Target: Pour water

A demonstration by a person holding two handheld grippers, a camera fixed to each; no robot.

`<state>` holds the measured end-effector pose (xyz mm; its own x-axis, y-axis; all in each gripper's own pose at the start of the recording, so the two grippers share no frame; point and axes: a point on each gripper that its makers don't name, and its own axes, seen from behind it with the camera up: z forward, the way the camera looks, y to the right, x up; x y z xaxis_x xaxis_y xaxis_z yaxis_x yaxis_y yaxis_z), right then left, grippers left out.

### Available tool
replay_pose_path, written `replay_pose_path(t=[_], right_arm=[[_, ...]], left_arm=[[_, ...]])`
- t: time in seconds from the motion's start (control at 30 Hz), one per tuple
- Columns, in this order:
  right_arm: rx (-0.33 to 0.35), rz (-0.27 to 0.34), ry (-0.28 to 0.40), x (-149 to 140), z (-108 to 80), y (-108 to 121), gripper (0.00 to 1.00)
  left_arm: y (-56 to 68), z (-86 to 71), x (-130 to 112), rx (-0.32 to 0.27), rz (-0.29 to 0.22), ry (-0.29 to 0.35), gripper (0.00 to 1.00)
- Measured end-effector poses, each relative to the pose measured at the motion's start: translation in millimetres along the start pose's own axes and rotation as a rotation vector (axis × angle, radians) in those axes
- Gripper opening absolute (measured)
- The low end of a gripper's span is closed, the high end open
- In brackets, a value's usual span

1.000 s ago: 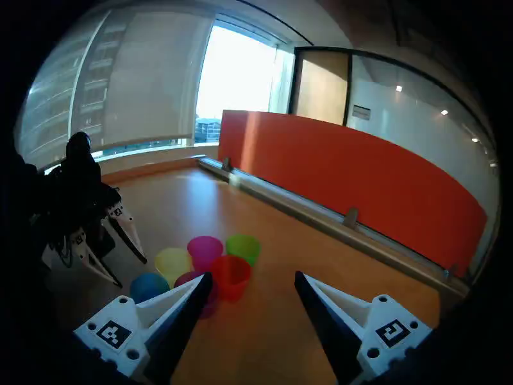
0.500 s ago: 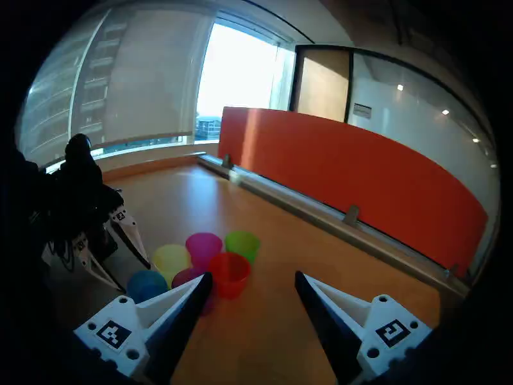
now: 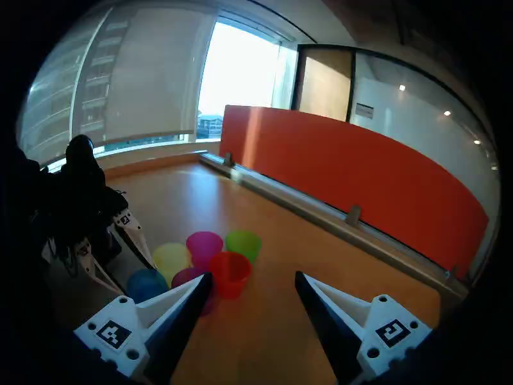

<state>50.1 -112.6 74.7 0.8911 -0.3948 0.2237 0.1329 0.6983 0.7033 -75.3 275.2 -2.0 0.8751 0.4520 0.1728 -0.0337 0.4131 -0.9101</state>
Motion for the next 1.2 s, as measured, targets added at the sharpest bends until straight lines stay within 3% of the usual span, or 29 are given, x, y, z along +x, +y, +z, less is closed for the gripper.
replay_pose_path(t=[0.47,1.2], right_arm=[[0.016,-0.007,-0.011,-1.7,8.6,-4.6,1.0],[0.025,-0.003,-0.019,-7.5,15.3,-5.7,1.0]], left_arm=[[-0.3,11.4,3.0,-0.011,-0.009,0.009,0.86],[-2.9,22.0,4.2,-0.014,0.042,-0.064,0.86]])
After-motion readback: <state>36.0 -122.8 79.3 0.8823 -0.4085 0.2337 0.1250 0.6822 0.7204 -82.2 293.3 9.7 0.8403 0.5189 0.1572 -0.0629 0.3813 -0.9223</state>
